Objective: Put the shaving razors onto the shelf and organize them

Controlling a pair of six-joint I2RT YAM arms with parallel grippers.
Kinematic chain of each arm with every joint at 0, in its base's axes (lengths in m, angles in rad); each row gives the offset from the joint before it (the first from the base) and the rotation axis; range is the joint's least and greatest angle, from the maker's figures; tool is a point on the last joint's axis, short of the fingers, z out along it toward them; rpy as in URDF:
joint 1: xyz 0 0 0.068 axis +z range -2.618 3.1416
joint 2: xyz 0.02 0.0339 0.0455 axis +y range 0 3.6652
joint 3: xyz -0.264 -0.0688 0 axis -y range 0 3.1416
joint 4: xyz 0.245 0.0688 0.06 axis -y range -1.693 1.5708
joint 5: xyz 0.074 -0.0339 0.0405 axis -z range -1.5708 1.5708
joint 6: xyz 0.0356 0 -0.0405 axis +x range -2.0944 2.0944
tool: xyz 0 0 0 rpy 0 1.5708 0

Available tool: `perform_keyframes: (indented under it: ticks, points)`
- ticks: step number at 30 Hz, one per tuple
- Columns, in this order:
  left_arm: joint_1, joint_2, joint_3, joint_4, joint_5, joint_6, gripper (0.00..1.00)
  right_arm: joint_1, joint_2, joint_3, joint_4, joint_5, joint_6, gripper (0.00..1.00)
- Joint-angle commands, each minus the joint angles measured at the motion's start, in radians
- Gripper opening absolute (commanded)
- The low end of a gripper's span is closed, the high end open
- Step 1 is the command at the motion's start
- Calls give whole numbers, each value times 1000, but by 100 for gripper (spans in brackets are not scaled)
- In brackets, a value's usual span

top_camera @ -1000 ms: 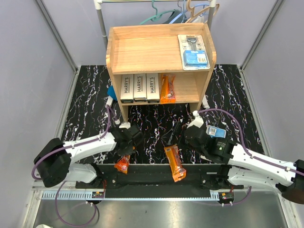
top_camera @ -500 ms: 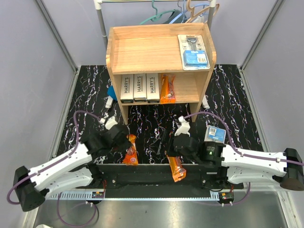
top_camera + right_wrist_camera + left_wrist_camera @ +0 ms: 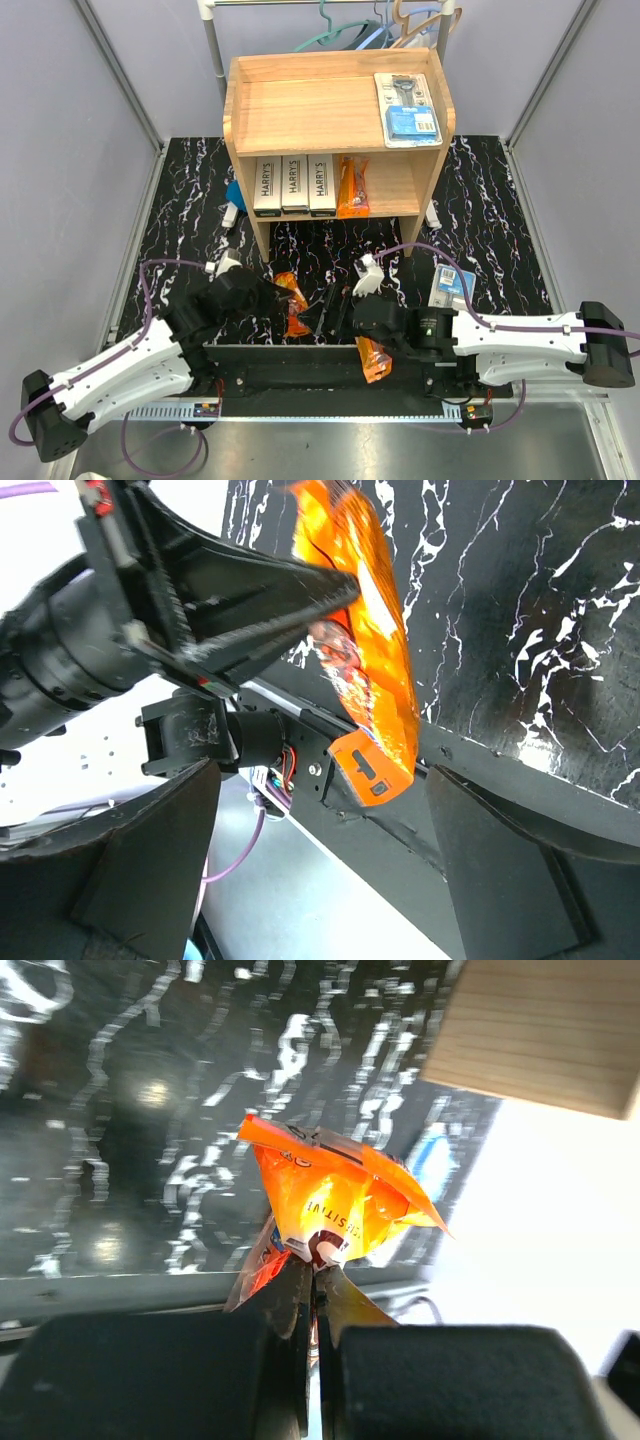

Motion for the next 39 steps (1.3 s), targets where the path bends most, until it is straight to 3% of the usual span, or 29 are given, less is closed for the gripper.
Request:
perform_keyframes:
  ticks: [1, 8, 14, 31, 39]
  points:
    - [5, -50, -29, 193, 24, -105, 0, 15, -11, -18, 56, 67, 39, 92]
    - [5, -127, -95, 292, 31, -188, 0, 18, -17, -30, 28, 89, 55, 87]
    - [3, -131, -78, 318, 56, -172, 0, 18, 3, -45, 19, 133, 79, 78]
    - [0, -27, -29, 415, 212, -156, 0, 18, -66, -57, -56, 239, 108, 52]
    - [-3, -32, -32, 431, 217, -169, 0, 18, -60, -60, -55, 225, 101, 28]
